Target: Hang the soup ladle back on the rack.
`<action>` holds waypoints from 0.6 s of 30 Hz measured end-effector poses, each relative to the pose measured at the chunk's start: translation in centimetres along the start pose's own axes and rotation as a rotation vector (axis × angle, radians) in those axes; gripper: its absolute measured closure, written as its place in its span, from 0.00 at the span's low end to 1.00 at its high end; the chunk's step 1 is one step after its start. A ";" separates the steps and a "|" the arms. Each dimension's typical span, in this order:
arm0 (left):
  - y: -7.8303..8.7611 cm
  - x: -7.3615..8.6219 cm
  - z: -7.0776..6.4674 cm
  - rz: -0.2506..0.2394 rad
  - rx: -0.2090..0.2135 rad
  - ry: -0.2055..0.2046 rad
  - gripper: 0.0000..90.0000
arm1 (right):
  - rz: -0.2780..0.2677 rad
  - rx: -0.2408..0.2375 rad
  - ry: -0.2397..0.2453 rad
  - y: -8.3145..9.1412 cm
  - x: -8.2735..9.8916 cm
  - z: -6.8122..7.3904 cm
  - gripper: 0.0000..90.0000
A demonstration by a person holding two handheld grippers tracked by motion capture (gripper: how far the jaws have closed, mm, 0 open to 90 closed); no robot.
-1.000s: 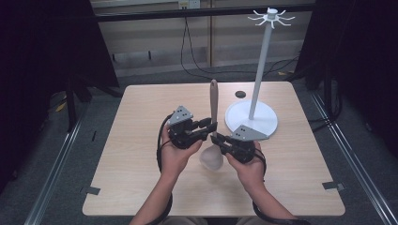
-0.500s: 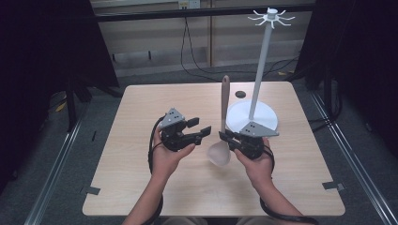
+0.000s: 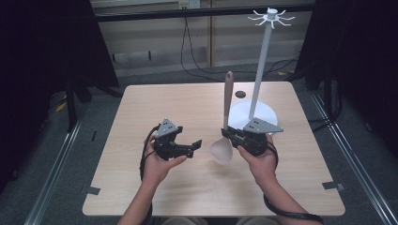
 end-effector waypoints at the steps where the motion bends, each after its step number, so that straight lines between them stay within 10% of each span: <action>1: 0.1 0.2 0.1 0.007 0.003 0.004 0.08 | 0.002 0.002 -0.003 0.0 -0.1 -0.1 0.90; 18: 0.9 2.7 1.1 0.047 0.012 0.077 0.01 | -0.009 0.008 -0.019 0.1 -1.0 -1.3 0.90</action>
Point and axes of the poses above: each handheld gripper's, and its own axes: y roughly backward along the jaws, x roughly out of its underside, z roughly to its left, the point moved 6 cm from there along -y, roughly forward along the jaws, and after that the axes turned 14 degrees about -z, right-handed, at the moved point
